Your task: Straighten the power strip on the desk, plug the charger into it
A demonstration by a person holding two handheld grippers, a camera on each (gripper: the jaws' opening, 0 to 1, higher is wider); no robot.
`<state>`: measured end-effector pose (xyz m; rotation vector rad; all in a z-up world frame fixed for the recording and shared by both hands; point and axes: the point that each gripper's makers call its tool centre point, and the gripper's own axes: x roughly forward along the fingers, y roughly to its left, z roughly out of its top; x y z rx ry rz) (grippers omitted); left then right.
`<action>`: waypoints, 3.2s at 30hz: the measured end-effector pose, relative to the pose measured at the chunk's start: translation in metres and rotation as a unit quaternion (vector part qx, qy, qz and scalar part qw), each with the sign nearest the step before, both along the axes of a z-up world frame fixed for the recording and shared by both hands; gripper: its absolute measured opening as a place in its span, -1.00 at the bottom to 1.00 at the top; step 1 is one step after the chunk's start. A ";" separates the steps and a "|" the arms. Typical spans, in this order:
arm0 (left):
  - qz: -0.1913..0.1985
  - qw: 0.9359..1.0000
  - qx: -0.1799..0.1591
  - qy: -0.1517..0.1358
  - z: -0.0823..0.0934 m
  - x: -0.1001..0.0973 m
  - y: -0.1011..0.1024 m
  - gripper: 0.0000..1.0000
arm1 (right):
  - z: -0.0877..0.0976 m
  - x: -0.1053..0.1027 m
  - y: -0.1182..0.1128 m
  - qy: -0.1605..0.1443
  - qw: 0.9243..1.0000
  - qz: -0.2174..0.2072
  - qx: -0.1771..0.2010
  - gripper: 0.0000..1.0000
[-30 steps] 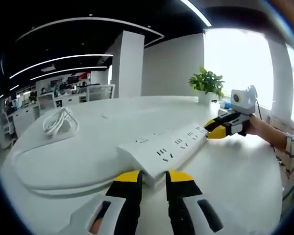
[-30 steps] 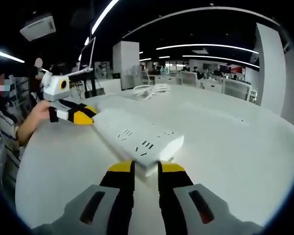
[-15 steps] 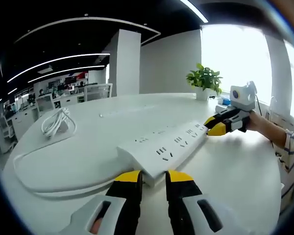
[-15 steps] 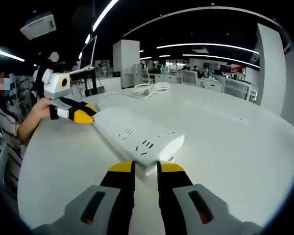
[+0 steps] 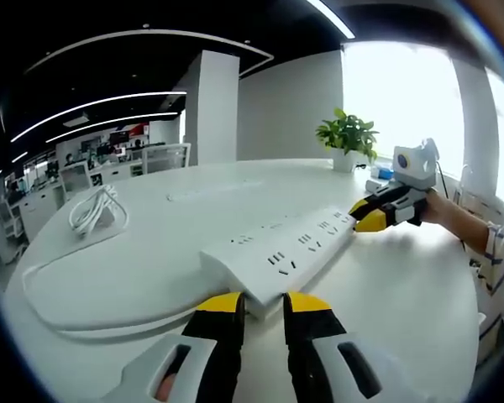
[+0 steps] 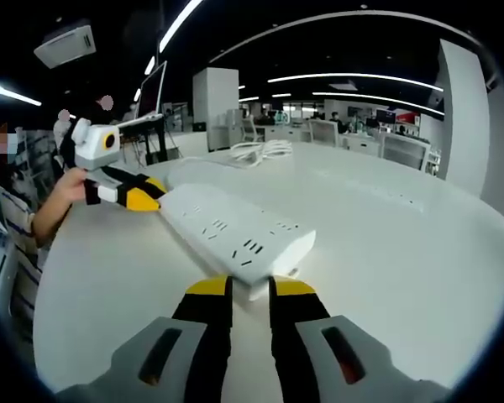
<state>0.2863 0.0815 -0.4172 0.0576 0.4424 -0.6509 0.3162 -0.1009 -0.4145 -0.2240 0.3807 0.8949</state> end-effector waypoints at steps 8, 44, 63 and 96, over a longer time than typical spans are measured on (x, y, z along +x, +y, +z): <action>-0.002 1.000 0.000 0.001 -0.001 -0.004 -0.002 -0.64 | 0.000 -0.002 -0.002 0.006 1.000 -0.001 0.004 -0.67; -0.011 1.000 0.009 0.003 -0.001 -0.009 -0.004 -0.64 | 0.000 -0.007 -0.005 0.009 1.000 -0.008 -0.013 -0.67; -0.019 0.999 0.040 -0.015 -0.002 -0.008 -0.003 -0.62 | 0.004 -0.005 -0.008 0.003 0.999 -0.037 -0.016 -0.61; 0.022 0.994 -0.017 -0.105 0.027 -0.005 0.019 -0.51 | 0.049 -0.011 -0.225 -0.080 0.953 -0.292 -0.003 -0.63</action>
